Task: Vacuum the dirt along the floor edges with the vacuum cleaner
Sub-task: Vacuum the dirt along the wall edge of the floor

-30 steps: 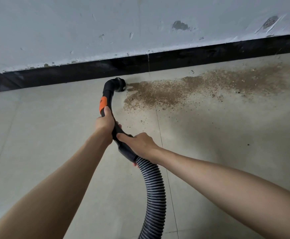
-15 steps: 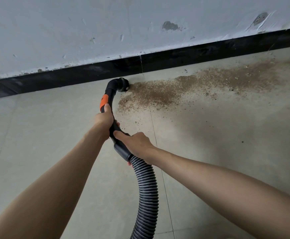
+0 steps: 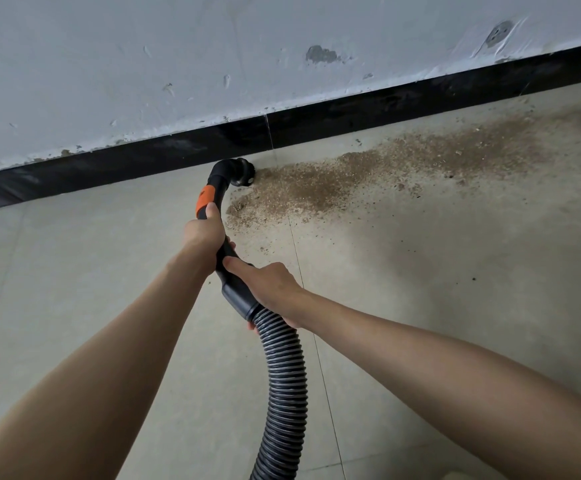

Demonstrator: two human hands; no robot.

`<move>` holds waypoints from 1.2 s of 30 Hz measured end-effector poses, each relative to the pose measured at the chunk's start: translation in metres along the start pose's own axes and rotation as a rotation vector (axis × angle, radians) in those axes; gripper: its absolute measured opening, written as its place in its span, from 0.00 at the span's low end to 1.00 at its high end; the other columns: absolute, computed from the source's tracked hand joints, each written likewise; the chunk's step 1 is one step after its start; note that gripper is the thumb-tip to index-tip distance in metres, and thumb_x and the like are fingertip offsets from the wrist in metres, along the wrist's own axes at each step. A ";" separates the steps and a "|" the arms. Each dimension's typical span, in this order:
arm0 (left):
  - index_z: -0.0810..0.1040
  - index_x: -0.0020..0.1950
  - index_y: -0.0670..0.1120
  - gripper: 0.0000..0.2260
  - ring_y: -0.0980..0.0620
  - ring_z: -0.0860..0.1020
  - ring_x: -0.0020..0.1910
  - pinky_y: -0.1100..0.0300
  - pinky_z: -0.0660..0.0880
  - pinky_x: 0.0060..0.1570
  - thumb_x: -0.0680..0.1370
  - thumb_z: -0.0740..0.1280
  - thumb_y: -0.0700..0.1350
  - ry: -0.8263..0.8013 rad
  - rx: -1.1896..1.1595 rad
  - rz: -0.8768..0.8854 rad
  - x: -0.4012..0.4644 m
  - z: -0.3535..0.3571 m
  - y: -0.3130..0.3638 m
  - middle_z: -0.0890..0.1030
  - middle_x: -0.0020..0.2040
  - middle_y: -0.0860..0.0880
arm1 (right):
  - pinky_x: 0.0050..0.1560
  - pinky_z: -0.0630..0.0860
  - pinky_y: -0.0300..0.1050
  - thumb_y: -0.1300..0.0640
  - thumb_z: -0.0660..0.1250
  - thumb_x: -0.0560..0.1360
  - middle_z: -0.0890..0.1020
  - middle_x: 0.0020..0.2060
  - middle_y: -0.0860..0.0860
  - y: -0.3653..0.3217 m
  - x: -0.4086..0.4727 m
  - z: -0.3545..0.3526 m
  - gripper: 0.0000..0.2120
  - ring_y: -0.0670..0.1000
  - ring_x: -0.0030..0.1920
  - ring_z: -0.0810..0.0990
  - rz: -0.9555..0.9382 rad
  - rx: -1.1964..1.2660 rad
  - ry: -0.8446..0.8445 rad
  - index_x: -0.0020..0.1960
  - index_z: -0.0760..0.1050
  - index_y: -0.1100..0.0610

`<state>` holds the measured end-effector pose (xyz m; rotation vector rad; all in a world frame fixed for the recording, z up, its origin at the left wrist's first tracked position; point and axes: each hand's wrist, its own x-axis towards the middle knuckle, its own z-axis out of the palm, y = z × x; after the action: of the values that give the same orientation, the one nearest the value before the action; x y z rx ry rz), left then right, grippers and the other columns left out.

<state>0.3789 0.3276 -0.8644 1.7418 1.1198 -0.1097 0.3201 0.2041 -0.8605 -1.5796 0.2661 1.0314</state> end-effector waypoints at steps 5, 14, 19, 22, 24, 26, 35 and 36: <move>0.65 0.39 0.43 0.19 0.48 0.74 0.26 0.59 0.70 0.26 0.80 0.55 0.58 0.063 -0.012 0.015 0.007 -0.005 -0.002 0.73 0.32 0.45 | 0.25 0.75 0.42 0.38 0.70 0.70 0.78 0.35 0.58 -0.004 0.000 0.002 0.26 0.55 0.22 0.76 -0.014 0.018 -0.027 0.45 0.72 0.63; 0.66 0.39 0.43 0.21 0.47 0.75 0.27 0.57 0.71 0.28 0.79 0.55 0.59 0.116 0.026 0.007 0.020 -0.017 -0.004 0.74 0.31 0.45 | 0.24 0.75 0.41 0.38 0.70 0.71 0.78 0.36 0.59 -0.009 0.007 0.012 0.28 0.54 0.22 0.76 -0.009 0.019 -0.054 0.50 0.72 0.64; 0.66 0.38 0.43 0.20 0.49 0.74 0.25 0.60 0.70 0.26 0.80 0.55 0.58 0.086 0.020 0.025 0.014 -0.002 -0.001 0.74 0.32 0.45 | 0.25 0.76 0.42 0.38 0.71 0.70 0.79 0.38 0.59 -0.003 0.006 0.003 0.28 0.55 0.23 0.77 0.002 0.058 -0.033 0.49 0.73 0.64; 0.67 0.39 0.43 0.20 0.49 0.75 0.26 0.59 0.70 0.26 0.80 0.55 0.59 0.059 0.036 0.030 0.011 0.005 0.001 0.74 0.32 0.45 | 0.28 0.77 0.44 0.38 0.70 0.70 0.79 0.37 0.58 0.000 0.005 -0.004 0.27 0.56 0.25 0.77 0.004 0.070 -0.018 0.47 0.73 0.63; 0.67 0.40 0.43 0.20 0.48 0.75 0.27 0.59 0.71 0.27 0.80 0.55 0.59 0.050 0.050 0.030 0.010 0.009 0.002 0.75 0.32 0.45 | 0.27 0.77 0.44 0.38 0.70 0.70 0.79 0.37 0.58 0.001 0.004 -0.006 0.27 0.56 0.26 0.77 0.004 0.080 -0.014 0.47 0.73 0.63; 0.68 0.43 0.42 0.20 0.48 0.75 0.27 0.58 0.72 0.28 0.80 0.55 0.59 0.044 0.064 0.028 0.008 0.011 0.004 0.75 0.33 0.45 | 0.27 0.76 0.43 0.38 0.71 0.70 0.79 0.37 0.58 0.002 0.003 -0.008 0.27 0.56 0.26 0.77 0.006 0.091 -0.013 0.47 0.73 0.63; 0.69 0.50 0.41 0.19 0.49 0.74 0.27 0.59 0.70 0.26 0.80 0.55 0.58 0.010 0.076 0.037 -0.006 0.024 0.009 0.74 0.34 0.45 | 0.29 0.76 0.45 0.38 0.71 0.70 0.79 0.37 0.58 0.007 -0.003 -0.020 0.27 0.56 0.25 0.77 -0.006 0.125 -0.012 0.49 0.73 0.63; 0.69 0.50 0.41 0.19 0.49 0.74 0.27 0.59 0.70 0.26 0.80 0.55 0.58 0.005 0.079 0.039 -0.007 0.026 0.010 0.74 0.34 0.45 | 0.30 0.77 0.45 0.38 0.71 0.70 0.79 0.37 0.58 0.007 -0.004 -0.022 0.28 0.56 0.26 0.77 -0.006 0.128 -0.009 0.50 0.73 0.64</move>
<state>0.3928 0.3021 -0.8657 1.8347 1.0977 -0.1269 0.3233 0.1810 -0.8639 -1.4597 0.3150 0.9968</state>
